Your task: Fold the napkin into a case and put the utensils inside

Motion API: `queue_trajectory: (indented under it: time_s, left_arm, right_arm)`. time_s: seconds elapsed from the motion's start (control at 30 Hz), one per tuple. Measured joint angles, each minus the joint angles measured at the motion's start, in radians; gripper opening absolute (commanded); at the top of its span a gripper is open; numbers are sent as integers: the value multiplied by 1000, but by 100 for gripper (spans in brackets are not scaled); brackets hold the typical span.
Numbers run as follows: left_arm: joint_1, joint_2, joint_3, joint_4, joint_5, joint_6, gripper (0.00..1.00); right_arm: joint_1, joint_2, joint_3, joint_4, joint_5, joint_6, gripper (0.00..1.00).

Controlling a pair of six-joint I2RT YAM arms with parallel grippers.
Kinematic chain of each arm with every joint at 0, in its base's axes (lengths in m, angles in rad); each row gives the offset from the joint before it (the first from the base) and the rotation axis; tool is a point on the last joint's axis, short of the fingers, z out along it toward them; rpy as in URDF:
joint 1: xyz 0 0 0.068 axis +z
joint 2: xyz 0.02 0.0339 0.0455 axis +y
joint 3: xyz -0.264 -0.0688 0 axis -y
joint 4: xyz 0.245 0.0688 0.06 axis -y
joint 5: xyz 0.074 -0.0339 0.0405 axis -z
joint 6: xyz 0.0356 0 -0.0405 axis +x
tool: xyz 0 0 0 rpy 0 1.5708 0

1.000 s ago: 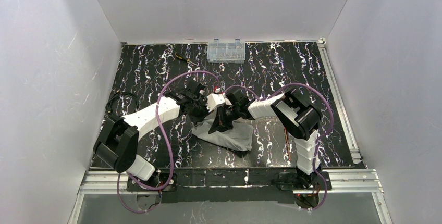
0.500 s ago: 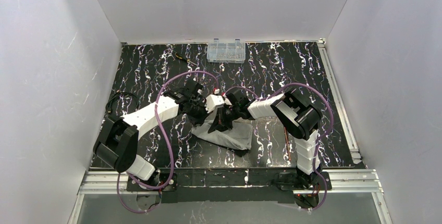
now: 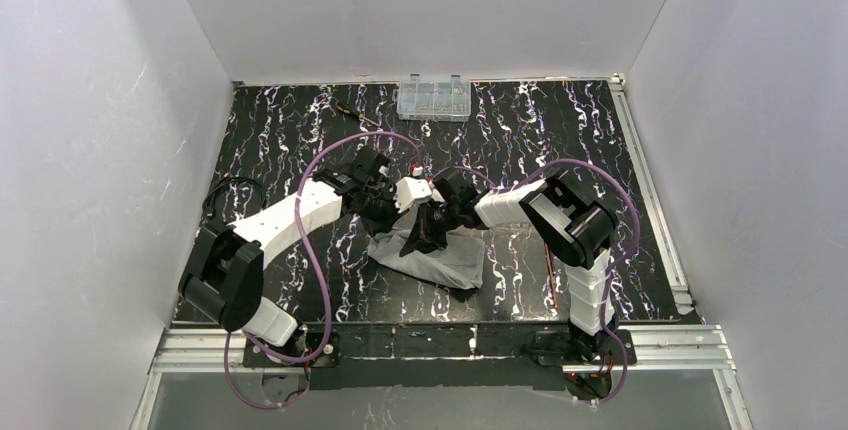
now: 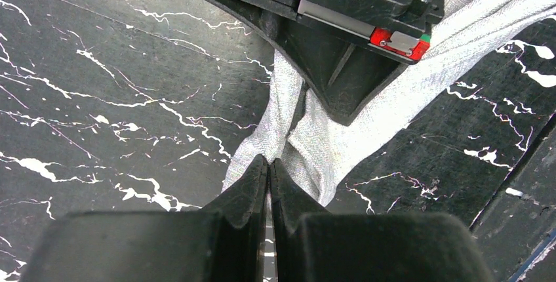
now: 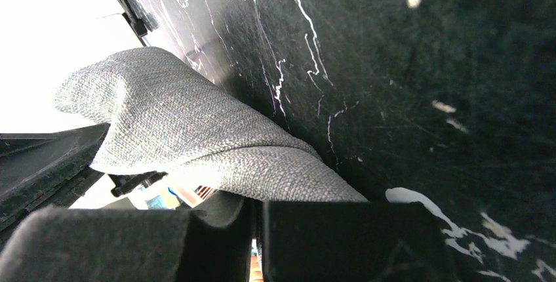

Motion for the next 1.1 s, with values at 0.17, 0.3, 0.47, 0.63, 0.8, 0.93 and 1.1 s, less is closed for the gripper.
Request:
queue_trajectory:
  time_s: [0.17,0.3,0.47,0.63,0.8,0.93,1.1]
  left_arm:
    - [-2,-2,-18,5,2,-3,0]
    - [-4,-3,-32,4,8,-15,0]
    - [-5,-3,-32,8,16,-51,0]
    - [-5,0,-51,40,14,-84,0]
    - [-5,2,-94,69,2,-86,0]
    - [-5,2,-97,77,-9,-86,0]
    - [-5,2,-97,78,-27,-84,0]
  right_arm:
    - [1,0,6,-13,2,-2,4]
    - [1,0,6,-13,2,-2,8]
    - [1,0,8,-14,2,2,22]
    - [2,0,11,6,-1,30,33]
    - [10,7,11,66,-6,74,31]
    - [21,20,11,101,-6,103,34]
    - [27,23,6,158,-16,132,41]
